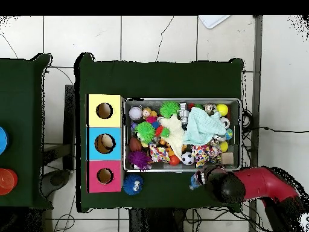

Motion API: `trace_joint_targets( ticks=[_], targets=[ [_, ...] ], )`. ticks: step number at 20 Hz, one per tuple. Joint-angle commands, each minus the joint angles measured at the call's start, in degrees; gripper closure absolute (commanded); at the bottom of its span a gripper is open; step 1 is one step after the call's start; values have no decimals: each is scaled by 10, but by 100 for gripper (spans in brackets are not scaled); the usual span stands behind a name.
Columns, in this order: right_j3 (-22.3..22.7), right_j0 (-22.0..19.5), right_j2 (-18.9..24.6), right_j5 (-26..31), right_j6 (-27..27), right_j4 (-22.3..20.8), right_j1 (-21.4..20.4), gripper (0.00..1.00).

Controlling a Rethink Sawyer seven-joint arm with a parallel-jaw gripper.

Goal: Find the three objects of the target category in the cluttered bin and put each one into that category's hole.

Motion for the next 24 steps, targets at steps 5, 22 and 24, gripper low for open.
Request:
trace_joint_targets(
  ticks=[5,22,24],
  targets=[
    [53,13,-22,-60,-30,-63,65,0],
    [31,43,-67,-90,-6,-135,62,0],
    [32,44,-59,-73,-19,-120,44,0]
  ],
)
